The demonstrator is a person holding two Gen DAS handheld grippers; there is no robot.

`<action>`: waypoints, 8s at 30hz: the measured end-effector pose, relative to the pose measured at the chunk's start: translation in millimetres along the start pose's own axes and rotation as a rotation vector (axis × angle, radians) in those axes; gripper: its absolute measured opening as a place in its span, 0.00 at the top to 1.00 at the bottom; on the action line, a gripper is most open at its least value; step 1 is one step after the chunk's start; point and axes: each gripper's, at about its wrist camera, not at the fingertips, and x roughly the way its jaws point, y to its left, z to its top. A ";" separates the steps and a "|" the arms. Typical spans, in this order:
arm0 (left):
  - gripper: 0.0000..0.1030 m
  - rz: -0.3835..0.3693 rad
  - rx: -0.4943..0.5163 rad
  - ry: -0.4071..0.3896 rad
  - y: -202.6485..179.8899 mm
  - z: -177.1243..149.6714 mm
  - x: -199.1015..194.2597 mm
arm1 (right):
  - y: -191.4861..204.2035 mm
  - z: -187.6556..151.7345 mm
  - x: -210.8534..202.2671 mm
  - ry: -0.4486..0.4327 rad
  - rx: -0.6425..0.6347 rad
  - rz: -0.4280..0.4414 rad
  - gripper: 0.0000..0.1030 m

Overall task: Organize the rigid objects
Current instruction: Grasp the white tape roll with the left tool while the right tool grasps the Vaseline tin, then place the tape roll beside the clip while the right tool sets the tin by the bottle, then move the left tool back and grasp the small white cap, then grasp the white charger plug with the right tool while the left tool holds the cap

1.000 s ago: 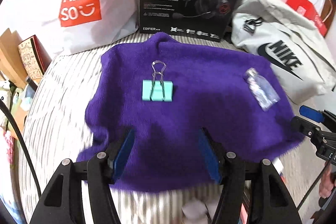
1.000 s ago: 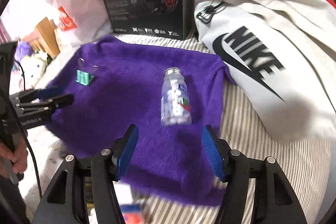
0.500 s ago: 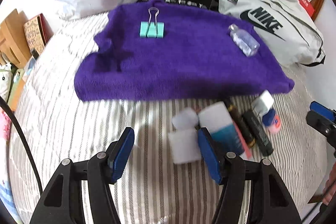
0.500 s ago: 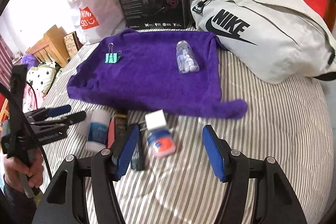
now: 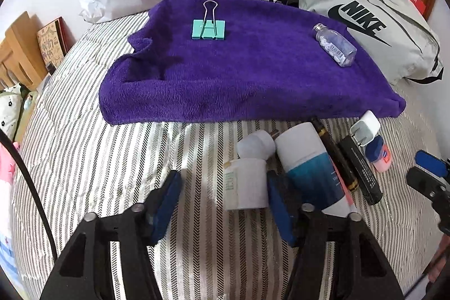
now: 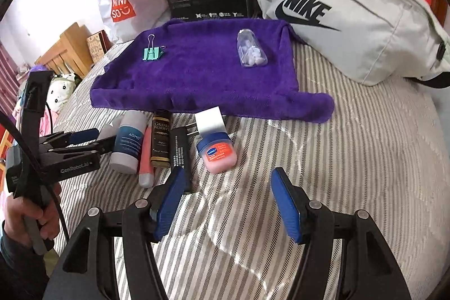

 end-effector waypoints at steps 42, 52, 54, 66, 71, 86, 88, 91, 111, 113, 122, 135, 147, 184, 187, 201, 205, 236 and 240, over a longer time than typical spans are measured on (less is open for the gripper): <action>0.73 -0.127 -0.044 -0.083 33.7 1.2 -34.0 | 10.4 -0.1 42.1 0.045 -0.129 -0.066 0.64; 0.73 -0.135 -0.055 -0.092 36.9 18.4 -37.4 | 1.1 16.7 21.7 0.005 -0.100 -0.042 0.64; 0.73 -0.133 -0.059 -0.103 38.4 24.3 -40.1 | 0.2 23.0 17.5 -0.007 -0.100 -0.043 0.64; 0.73 -0.125 -0.109 -0.128 48.5 54.5 -31.8 | -12.9 77.2 29.1 -0.073 -0.050 -0.037 0.64; 0.73 -0.143 -0.121 -0.117 49.8 61.0 -27.4 | -20.1 100.0 48.2 -0.046 -0.050 -0.038 0.64; 0.73 -0.156 -0.120 -0.103 48.6 76.4 -13.1 | -17.7 121.2 102.4 0.042 -0.081 -0.054 0.64; 0.73 -0.157 -0.118 -0.101 47.3 78.6 -10.9 | -16.5 121.4 105.5 0.042 -0.083 -0.048 0.64; 0.73 -0.161 -0.115 -0.098 45.3 83.0 -6.8 | -14.6 121.7 110.1 0.037 -0.093 -0.052 0.64; 0.73 -0.131 -0.150 -0.127 36.7 117.2 53.6 | -24.9 107.6 73.5 0.024 -0.080 -0.025 0.56; 0.73 -0.119 -0.144 -0.123 34.0 118.2 58.2 | -25.5 103.9 66.1 0.017 -0.073 -0.020 0.56; 0.73 -0.075 -0.132 -0.158 27.8 116.6 61.9 | -23.8 87.6 40.6 -0.001 -0.063 0.007 0.56; 0.62 -0.056 -0.100 -0.186 19.3 108.6 57.2 | -15.0 76.2 24.4 -0.002 -0.068 0.003 0.56; 0.45 -0.064 -0.099 -0.180 10.8 91.7 36.4 | -16.7 57.9 -0.6 -0.021 -0.027 0.018 0.56; 0.47 -0.054 -0.018 -0.103 -7.0 17.6 4.5 | -15.4 12.7 -10.3 -0.007 -0.004 0.052 0.55; 0.64 -0.075 0.004 -0.102 -10.6 17.5 7.2 | -15.6 12.1 -6.9 0.002 0.000 0.050 0.55; 0.72 -0.138 -0.031 -0.090 12.4 12.7 3.6 | -3.8 20.1 20.6 0.013 -0.015 0.066 0.55; 0.72 -0.191 -0.096 -0.081 23.3 11.3 6.6 | 1.2 28.6 37.9 0.027 -0.031 0.067 0.55; 0.72 -0.221 -0.099 -0.074 28.2 13.6 1.5 | 17.0 45.7 74.2 0.052 -0.089 -0.008 0.51; 0.72 -0.221 -0.101 -0.074 26.8 13.9 1.0 | 29.8 43.4 77.6 0.025 -0.171 -0.071 0.52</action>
